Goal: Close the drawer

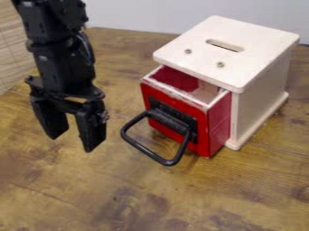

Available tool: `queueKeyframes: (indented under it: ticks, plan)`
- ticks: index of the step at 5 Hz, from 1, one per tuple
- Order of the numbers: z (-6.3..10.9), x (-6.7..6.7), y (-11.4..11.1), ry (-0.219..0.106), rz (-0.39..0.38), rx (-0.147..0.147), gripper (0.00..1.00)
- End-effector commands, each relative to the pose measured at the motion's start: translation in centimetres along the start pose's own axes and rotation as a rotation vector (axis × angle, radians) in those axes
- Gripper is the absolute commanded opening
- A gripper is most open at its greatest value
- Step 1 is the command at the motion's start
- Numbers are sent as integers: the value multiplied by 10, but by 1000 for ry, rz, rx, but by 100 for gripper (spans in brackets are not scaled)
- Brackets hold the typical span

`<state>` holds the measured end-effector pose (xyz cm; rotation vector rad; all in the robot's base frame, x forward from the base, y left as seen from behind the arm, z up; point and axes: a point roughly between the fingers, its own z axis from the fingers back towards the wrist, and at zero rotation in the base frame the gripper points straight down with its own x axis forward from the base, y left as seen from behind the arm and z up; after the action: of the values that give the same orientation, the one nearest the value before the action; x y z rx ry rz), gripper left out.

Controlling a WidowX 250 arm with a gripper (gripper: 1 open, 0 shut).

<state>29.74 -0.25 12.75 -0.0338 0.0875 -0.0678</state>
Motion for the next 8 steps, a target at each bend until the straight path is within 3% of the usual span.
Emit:
queueKeyframes:
  ticks: [1, 8]
  plan:
    - [23, 3, 7, -77, 21, 0, 100]
    - [25, 5, 2, -81, 12, -7, 100]
